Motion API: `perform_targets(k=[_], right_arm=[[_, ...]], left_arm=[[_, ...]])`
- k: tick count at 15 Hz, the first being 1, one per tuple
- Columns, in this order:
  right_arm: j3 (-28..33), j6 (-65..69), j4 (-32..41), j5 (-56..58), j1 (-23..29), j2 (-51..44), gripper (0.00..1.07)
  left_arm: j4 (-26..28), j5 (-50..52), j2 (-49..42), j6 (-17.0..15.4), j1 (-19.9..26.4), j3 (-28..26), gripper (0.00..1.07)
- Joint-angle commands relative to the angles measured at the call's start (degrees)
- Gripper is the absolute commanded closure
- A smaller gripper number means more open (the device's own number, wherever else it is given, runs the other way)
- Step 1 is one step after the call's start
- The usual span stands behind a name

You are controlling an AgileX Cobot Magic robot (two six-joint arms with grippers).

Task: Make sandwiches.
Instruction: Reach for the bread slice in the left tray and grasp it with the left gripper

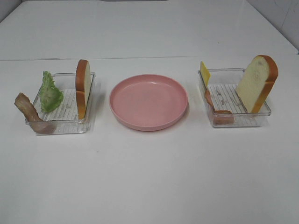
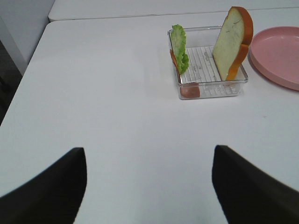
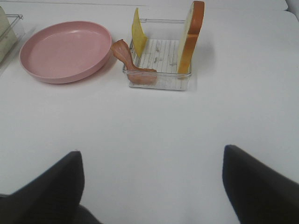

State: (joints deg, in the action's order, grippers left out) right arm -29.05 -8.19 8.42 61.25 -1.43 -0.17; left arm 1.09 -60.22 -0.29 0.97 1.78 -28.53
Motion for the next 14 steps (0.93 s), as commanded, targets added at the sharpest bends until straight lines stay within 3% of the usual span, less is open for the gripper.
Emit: perform_targets(k=[1,6,8,11,14], right_arm=[[0.11,0.34,0.29,-0.46,-0.34,-0.8,0.3],[0.11,0.34,0.29,-0.46,-0.34,-0.8,0.3],[0.11,0.34,0.29,-0.46,-0.34,-0.8,0.3],[0.11,0.34,0.29,-0.46,-0.34,-0.8,0.3],[0.11,0.34,0.29,-0.46,-0.34,-0.8,0.3]], left_arm=[[0.23,0.4,-1.2,-0.11,0.17,0.0,0.35],[-1.6,11.75,4.3,-0.11,0.17,-2.86,0.35],[-4.7,18.33,12.2,0.0,0.17,-2.86,0.35],[-4.98,28.88,29.05,-0.11,0.17,-4.13,0.35],[-0.8,22.46,49.56,0.0,-1.03,-17.19,0.36]])
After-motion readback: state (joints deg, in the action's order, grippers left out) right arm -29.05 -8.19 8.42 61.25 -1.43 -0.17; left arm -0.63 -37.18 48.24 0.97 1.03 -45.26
